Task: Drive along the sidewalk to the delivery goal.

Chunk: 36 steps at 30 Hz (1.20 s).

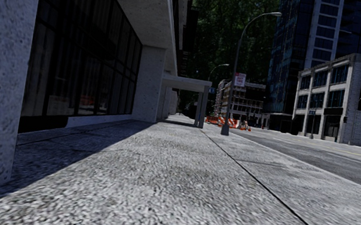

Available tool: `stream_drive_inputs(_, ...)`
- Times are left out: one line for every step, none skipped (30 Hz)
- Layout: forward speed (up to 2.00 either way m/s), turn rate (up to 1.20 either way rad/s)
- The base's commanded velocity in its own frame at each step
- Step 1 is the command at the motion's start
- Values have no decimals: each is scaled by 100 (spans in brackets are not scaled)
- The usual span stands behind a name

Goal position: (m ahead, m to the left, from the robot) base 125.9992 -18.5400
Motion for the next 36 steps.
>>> stream_drive_inputs(200, 0)
stream_drive_inputs(200, 0)
stream_drive_inputs(200, 0)
stream_drive_inputs(200, 0)
stream_drive_inputs(200, 0)
stream_drive_inputs(200, 0)
stream_drive_inputs(200, 0)
stream_drive_inputs(200, 0)
stream_drive_inputs(200, 0)
stream_drive_inputs(200, 0)
stream_drive_inputs(200, 0)
stream_drive_inputs(200, 0)
stream_drive_inputs(200, 0)
stream_drive_inputs(200, 0)
stream_drive_inputs(200, 0)
stream_drive_inputs(200, 0)
stream_drive_inputs(200, 0)
stream_drive_inputs(200, 0)
stream_drive_inputs(200, 0)
stream_drive_inputs(200, 0)
stream_drive_inputs(200, 0)
stream_drive_inputs(200, 0)
stream_drive_inputs(200, 0)
stream_drive_inputs(200, 0)
stream_drive_inputs(200, 0)
stream_drive_inputs(200, 0)
stream_drive_inputs(200, 0)
stream_drive_inputs(200, 0)
stream_drive_inputs(200, 0)
stream_drive_inputs(200, 0)
stream_drive_inputs(200, 0)
stream_drive_inputs(200, 0)
stream_drive_inputs(200, 0)
stream_drive_inputs(200, 0)
stream_drive_inputs(200, 0)
stream_drive_inputs(200, 0)
